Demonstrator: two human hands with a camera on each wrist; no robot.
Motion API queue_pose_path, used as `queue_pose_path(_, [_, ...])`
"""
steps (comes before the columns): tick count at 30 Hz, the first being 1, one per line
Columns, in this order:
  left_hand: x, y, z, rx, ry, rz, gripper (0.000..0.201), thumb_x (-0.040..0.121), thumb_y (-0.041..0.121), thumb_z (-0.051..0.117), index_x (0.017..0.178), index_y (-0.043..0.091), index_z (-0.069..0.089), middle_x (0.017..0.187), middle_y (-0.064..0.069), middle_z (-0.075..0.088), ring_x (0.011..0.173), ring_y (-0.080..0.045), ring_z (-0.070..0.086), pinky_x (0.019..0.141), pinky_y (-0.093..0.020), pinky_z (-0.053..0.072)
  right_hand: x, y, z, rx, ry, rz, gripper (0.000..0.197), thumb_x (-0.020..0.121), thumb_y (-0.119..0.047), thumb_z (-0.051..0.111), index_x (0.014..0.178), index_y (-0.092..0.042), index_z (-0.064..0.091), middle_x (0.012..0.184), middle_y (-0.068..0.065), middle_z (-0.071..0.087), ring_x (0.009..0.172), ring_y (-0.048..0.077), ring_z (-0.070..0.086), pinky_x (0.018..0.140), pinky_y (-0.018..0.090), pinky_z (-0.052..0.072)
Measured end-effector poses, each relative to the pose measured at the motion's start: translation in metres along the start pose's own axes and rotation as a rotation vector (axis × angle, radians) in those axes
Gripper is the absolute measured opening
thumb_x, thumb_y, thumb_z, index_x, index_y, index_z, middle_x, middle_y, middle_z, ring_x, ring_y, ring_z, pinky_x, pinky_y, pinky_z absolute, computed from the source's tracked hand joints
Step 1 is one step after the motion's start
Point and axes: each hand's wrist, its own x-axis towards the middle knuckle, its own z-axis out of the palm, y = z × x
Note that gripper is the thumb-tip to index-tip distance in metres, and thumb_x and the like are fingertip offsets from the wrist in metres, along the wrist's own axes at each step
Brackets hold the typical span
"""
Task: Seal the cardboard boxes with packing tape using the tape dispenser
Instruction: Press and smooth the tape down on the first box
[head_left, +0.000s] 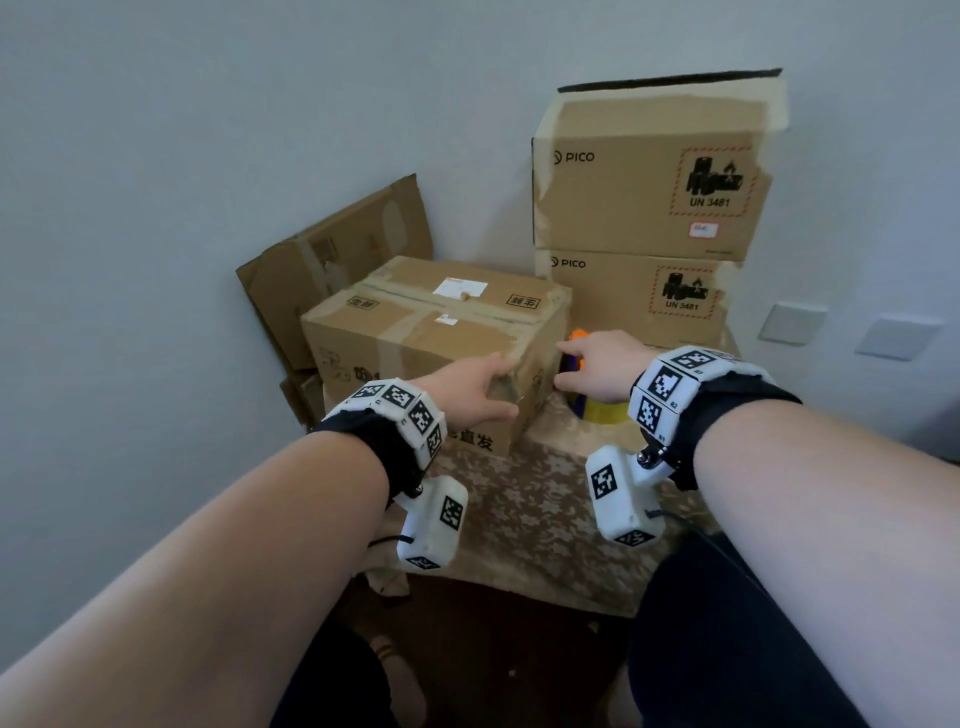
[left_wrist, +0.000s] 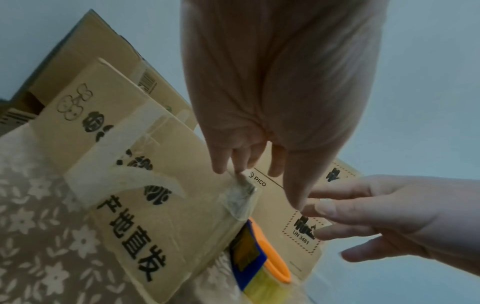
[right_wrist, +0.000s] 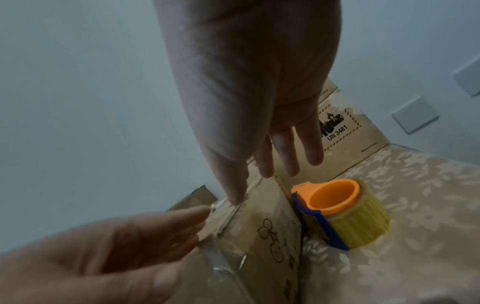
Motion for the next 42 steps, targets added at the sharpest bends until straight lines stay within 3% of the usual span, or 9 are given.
queue_pose_path(6, [0.013,-0.003,-0.008,0.084,0.125,-0.080,0.061,0.093,0.012,0.054,0.148,0.026,0.030,0.147,-0.003,0.044,0.130,-0.021,0.045,0.106,-0.031,0.037,0.001,-0.002,-0.001,0.033,0.009,-0.006,0.056,0.095,-0.042,0.052,0.143,-0.012,0.045,0.144,0.009,0.047,0.128,0.028,0.047,0.101,0.036,0.042])
queue_pose_path(9, [0.016,-0.010,-0.008,0.173,0.112,-0.080,0.055,0.095,0.020,0.056,0.146,0.025,0.036,0.149,0.001,0.040,0.134,-0.021,0.041,0.110,-0.032,0.031,0.008,-0.007,0.008,0.045,0.021,-0.025,0.042,0.094,-0.037,0.053,0.116,-0.004,0.067,0.104,0.016,0.069,0.089,0.027,0.063,0.075,0.034,0.051])
queue_pose_path(12, [0.022,-0.012,-0.008,0.265,0.067,-0.051,0.059,0.094,0.032,0.057,0.147,0.025,0.034,0.153,0.003,0.033,0.137,-0.021,0.037,0.113,-0.033,0.028,0.015,-0.014,0.016,0.095,0.021,-0.039,0.043,0.095,-0.034,0.053,0.090,0.004,0.070,0.063,0.010,0.057,0.060,0.021,0.051,0.057,0.029,0.043])
queue_pose_path(14, [0.030,-0.011,-0.010,0.327,0.009,-0.061,0.061,0.094,0.032,0.056,0.149,0.027,0.029,0.155,0.005,0.029,0.138,-0.022,0.035,0.112,-0.034,0.029,0.021,-0.019,0.020,0.115,0.001,-0.048,0.044,0.096,-0.034,0.052,0.073,0.002,0.064,0.066,0.010,0.057,0.062,0.022,0.053,0.061,0.031,0.047])
queue_pose_path(18, [0.046,-0.010,-0.018,0.435,-0.091,-0.096,0.063,0.097,0.021,0.051,0.151,0.031,0.019,0.156,0.005,0.026,0.137,-0.026,0.035,0.110,-0.039,0.031,0.035,-0.026,0.029,0.140,-0.010,-0.066,0.043,0.096,-0.039,0.051,0.067,-0.008,0.058,0.071,0.009,0.063,0.070,0.024,0.063,0.067,0.033,0.052])
queue_pose_path(23, [0.058,-0.020,-0.022,0.448,-0.138,-0.102,0.067,0.096,0.026,0.054,0.151,0.036,0.016,0.154,-0.001,0.031,0.135,-0.027,0.038,0.109,-0.037,0.030,0.052,-0.031,0.043,0.121,0.007,-0.040,0.043,0.091,-0.046,0.057,0.060,-0.020,0.042,0.061,-0.001,0.047,0.057,0.015,0.049,0.048,0.026,0.034])
queue_pose_path(31, [0.071,-0.028,-0.019,0.495,-0.077,-0.065,0.061,0.096,0.040,0.052,0.149,0.037,0.022,0.152,-0.002,0.036,0.133,-0.029,0.040,0.108,-0.038,0.034,0.066,-0.030,0.054,0.043,0.094,0.013,0.038,0.081,-0.051,0.068,0.074,-0.016,0.055,0.071,0.000,0.052,0.072,0.021,0.058,0.055,0.031,0.044])
queue_pose_path(37, [0.075,-0.028,-0.011,0.459,0.068,-0.071,0.053,0.094,0.041,0.055,0.143,0.034,0.038,0.135,-0.005,0.054,0.123,-0.027,0.049,0.097,-0.035,0.040,0.072,-0.022,0.058,0.083,0.100,0.015,0.039,0.083,-0.045,0.069,0.064,-0.021,0.045,0.074,0.000,0.052,0.078,0.023,0.058,0.063,0.034,0.048])
queue_pose_path(42, [0.079,-0.028,-0.010,0.420,0.086,-0.081,0.051,0.092,0.041,0.058,0.140,0.032,0.044,0.130,-0.005,0.057,0.119,-0.027,0.052,0.095,-0.037,0.042,0.077,-0.016,0.049,0.061,-0.033,0.001,0.037,0.078,-0.039,0.077,0.062,-0.019,0.050,0.067,0.001,0.054,0.064,0.019,0.056,0.058,0.032,0.045])
